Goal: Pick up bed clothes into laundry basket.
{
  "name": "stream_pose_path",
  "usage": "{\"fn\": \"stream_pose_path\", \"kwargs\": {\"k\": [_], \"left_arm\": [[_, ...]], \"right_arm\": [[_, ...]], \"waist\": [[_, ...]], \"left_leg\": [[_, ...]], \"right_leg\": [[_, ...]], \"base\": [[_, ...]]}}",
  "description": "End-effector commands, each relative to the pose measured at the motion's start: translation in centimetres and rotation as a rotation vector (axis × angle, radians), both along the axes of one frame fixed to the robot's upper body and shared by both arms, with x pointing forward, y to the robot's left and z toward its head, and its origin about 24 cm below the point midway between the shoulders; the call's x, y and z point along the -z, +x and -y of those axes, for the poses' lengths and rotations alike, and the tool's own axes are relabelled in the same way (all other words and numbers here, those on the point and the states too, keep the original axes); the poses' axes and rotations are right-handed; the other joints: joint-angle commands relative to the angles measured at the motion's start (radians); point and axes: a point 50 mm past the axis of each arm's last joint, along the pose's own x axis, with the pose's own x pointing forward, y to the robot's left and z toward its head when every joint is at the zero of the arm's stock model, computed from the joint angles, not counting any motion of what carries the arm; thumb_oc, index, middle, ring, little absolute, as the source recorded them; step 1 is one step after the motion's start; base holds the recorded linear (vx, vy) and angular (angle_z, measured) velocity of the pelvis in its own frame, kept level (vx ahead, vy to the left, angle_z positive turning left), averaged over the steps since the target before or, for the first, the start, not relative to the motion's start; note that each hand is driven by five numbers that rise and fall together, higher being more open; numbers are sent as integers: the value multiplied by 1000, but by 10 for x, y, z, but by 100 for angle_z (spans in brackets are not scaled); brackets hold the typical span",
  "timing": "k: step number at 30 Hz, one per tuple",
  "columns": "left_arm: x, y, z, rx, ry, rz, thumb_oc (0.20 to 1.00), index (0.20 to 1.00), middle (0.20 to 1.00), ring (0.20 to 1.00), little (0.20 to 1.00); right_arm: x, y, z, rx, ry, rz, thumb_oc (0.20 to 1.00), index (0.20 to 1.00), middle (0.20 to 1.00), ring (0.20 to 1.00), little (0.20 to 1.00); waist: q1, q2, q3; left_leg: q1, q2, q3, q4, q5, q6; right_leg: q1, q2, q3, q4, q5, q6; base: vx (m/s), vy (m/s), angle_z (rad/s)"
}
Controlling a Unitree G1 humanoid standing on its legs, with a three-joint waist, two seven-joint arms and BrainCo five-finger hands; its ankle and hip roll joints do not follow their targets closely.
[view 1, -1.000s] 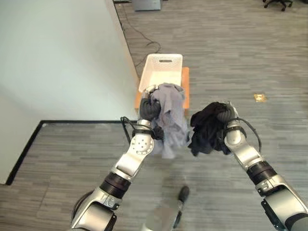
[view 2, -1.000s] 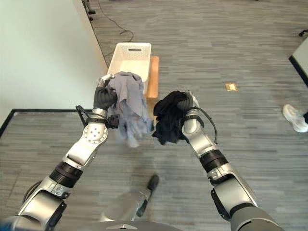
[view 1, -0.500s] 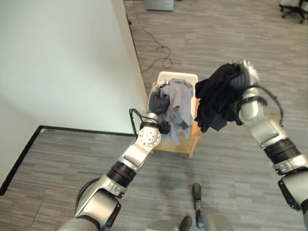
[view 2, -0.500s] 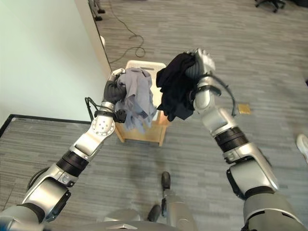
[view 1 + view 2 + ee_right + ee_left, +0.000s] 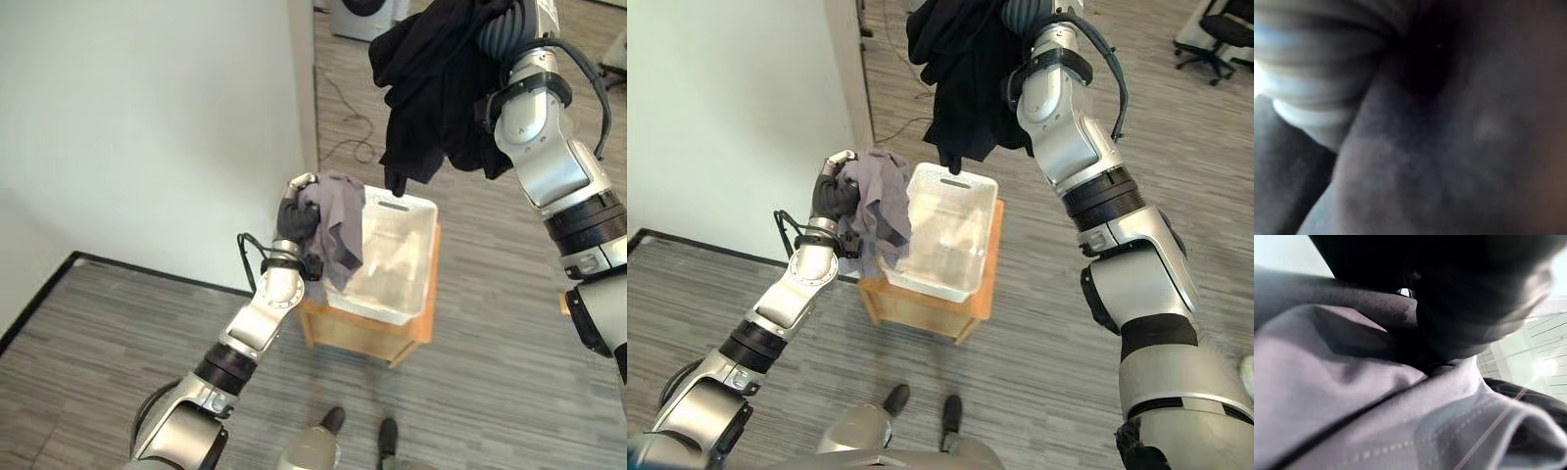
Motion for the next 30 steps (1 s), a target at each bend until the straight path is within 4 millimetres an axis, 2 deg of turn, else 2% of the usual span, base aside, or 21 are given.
{"fn": "stream_pose_path", "kwargs": {"k": [1,7,15,17,18,20,21,22,23,27,28,30], "left_arm": [[-16,-5,12,66,-69,106,200,200,200,200,200],[-6,-10,6,42,-80,79,200,200,200,200,200],[-7,-10,11,48,-92,89,200,200,200,200,200],[-5,-12,20,80,-92,89,200,200,200,200,200],[-6,-15,28,123,-99,97,200,200,200,200,200],[-7,-17,30,136,-100,109,200,200,200,200,200],[-8,-18,32,145,-101,114,200,200,200,200,200],[-7,-19,37,162,-101,112,200,200,200,200,200],[-6,-20,40,178,-103,107,200,200,200,200,200],[6,-30,51,247,-99,76,200,200,200,200,200],[9,-33,53,258,-96,70,200,200,200,200,200],[10,-33,55,260,-90,69,200,200,200,200,200]], "right_arm": [[-6,-1,1,17,-26,35,200,200,200,200,200],[26,11,16,100,6,-61,200,200,200,200,200],[56,24,19,145,16,-170,200,200,200,200,200],[86,31,33,196,4,-254,200,200,200,200,200],[102,34,43,248,5,-312,200,200,200,200,200],[105,35,45,261,3,-329,200,200,200,200,200],[116,36,46,268,-15,-357,200,200,200,200,200],[134,35,48,282,-38,-407,282,282,282,282,282],[140,35,52,306,-42,-427,1000,1000,1000,1000,1000],[192,24,73,408,-90,-572,1000,1000,1000,1000,1000],[201,21,79,430,-87,-603,1000,1000,1000,1000,1000],[208,18,84,442,-80,-620,1000,1000,1000,1000,1000]], "waist": [[20,26,-110],[39,36,-100],[55,43,-80],[72,49,-77],[94,53,-72],[101,55,-67],[105,57,-64],[114,62,-58],[120,65,-57],[137,72,-58],[138,74,-58],[136,77,-59]], "left_leg": [[114,47,-13,-137,-28,-4],[99,50,-35,-137,-20,-18],[69,48,-63,-137,-4,-31],[62,44,-75,-137,4,-36],[51,42,-90,-137,14,-42],[45,41,-96,-137,18,-45],[39,39,-102,-137,22,-47],[33,38,-107,-137,26,-50],[29,37,-111,-137,28,-51],[17,31,-124,-137,37,-58],[14,30,-126,-137,40,-61],[13,29,-126,-137,42,-63]], "right_leg": [[42,3,-41,15,-51,37],[49,-2,-66,15,-66,34],[41,-4,-98,15,-73,31],[41,-5,-116,15,-78,32],[41,-6,-134,15,-82,33],[38,-8,-142,15,-82,33],[36,-9,-146,15,-84,33],[34,-10,-154,15,-86,33],[33,-10,-160,15,-88,33],[35,-16,-183,15,-97,32],[38,-19,-190,15,-100,32],[41,-21,-195,15,-101,33]], "base": [[4,-19,8],[6,-13,10],[-11,-12,11],[8,-9,15],[10,-14,15],[-15,-11,24],[-30,-12,30],[-23,-9,28],[-12,-15,12],[40,-30,19],[46,-34,19],[36,-28,18]]}}
